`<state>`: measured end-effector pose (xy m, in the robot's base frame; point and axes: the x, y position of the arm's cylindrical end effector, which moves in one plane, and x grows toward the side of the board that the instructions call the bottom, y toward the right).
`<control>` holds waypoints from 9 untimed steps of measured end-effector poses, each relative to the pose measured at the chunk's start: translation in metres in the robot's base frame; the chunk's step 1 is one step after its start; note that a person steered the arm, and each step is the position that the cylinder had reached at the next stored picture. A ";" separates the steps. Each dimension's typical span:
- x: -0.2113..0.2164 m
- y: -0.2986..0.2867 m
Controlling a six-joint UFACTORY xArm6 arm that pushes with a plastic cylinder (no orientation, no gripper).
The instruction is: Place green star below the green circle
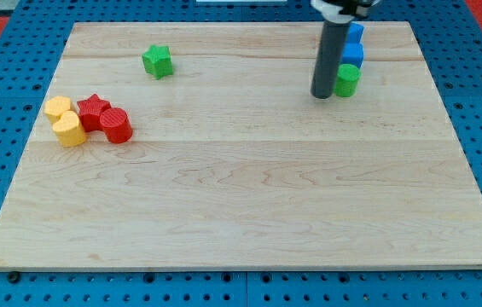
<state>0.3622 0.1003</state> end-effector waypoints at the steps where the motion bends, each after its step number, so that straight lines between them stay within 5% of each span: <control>1: 0.001 -0.041; 4: -0.096 -0.115; 9: -0.073 -0.323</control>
<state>0.2891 -0.2224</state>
